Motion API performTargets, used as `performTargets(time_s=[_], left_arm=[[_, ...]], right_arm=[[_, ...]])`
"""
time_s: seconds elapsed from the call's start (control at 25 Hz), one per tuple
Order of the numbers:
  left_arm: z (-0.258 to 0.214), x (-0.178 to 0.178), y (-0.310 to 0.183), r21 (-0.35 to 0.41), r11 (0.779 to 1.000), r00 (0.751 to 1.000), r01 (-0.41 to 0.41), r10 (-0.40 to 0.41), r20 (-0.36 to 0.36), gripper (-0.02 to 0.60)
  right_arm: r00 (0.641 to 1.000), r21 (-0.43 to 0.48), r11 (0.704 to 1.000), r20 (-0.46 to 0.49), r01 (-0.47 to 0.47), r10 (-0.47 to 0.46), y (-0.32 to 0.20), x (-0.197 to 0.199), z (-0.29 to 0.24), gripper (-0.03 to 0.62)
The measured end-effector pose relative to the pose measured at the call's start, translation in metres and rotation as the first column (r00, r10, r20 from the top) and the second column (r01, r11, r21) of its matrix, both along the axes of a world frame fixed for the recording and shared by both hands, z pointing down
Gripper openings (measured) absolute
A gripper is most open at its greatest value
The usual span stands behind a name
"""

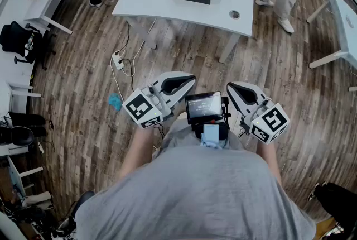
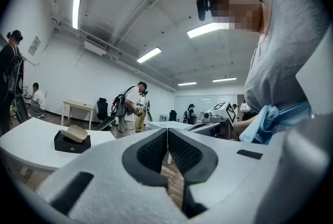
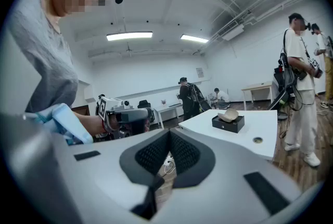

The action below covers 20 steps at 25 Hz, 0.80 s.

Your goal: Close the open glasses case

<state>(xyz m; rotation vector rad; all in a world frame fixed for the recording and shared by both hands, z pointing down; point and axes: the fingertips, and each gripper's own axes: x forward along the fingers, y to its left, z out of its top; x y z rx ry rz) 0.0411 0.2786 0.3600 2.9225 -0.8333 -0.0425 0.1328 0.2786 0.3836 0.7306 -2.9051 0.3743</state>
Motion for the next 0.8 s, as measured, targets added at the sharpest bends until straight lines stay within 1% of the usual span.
performTargets(time_s=[0.32, 0.56, 0.8], left_arm=[[-0.001, -0.003, -0.003, -0.005, 1.0, 1.0, 0.0, 0.0, 0.001, 0.02], [-0.003, -0.002, 0.003, -0.001, 1.0, 1.0, -0.005, 0.005, 0.006, 0.02], [-0.003, -0.003, 0.003, -0.007, 1.0, 1.0, -0.002, 0.002, 0.007, 0.02]], right_arm=[[1.0, 0.004, 1.0, 0.007, 0.016, -0.016, -0.003, -0.006, -0.005, 0.029], [0.997, 0.013, 1.0, 0.082, 0.005, -0.006, -0.002, -0.005, -0.015, 0.032], [0.998, -0.008, 1.0, 0.068, 0.012, -0.011, -0.002, -0.005, -0.009, 0.034]])
